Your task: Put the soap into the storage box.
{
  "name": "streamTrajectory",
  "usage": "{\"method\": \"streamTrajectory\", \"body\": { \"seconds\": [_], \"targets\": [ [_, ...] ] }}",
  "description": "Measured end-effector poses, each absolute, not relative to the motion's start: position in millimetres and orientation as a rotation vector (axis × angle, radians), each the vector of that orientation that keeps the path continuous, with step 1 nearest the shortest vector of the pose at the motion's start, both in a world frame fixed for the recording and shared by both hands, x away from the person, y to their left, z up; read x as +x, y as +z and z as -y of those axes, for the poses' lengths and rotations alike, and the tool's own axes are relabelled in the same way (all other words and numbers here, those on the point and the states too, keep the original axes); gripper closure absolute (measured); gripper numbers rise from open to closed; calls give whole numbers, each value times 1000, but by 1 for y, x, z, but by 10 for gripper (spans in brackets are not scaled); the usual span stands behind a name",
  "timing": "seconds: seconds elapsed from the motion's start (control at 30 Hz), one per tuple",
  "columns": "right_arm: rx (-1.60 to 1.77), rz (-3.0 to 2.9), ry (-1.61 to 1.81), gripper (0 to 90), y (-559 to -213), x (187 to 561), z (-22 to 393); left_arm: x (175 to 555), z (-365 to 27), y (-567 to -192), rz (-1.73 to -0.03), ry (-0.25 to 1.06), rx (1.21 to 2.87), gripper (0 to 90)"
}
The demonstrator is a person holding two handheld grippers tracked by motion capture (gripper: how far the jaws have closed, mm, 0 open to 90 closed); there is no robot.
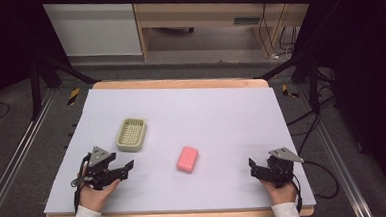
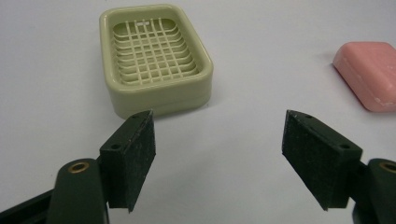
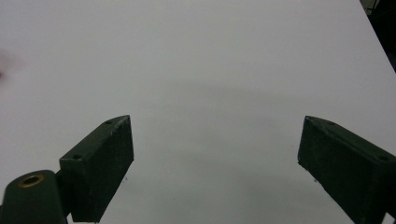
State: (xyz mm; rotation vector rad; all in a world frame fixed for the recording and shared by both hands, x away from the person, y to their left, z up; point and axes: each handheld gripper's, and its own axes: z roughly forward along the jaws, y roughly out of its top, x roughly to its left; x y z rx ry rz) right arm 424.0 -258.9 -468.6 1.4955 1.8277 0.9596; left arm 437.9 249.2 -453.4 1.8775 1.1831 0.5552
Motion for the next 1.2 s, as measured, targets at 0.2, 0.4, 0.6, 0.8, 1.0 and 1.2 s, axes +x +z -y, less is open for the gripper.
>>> {"method": "streamTrajectory", "body": {
  "seconds": [0.2, 0.4, 0.6, 0.8, 1.0, 1.2],
  "targets": [
    [1495, -1822, 959, 107, -469, 424, 259, 438, -248, -448, -1171, 557, 1872, 243],
    [1488, -1844, 936, 107, -471, 426, 255, 440, -242, -440, -1140, 559, 1886, 241],
    [1488, -1837, 938, 107, -471, 426, 254, 442, -239, -433, -1130, 560, 1879, 234],
    [1492, -1835, 947, 107, -470, 426, 254, 446, -230, -421, -1102, 560, 1860, 233],
    [1485, -1833, 941, 107, -470, 426, 254, 448, -220, -414, -1077, 555, 1859, 233],
    [1486, -1829, 941, 107, -469, 426, 254, 451, -209, -410, -1059, 550, 1859, 233]
  ]
}}
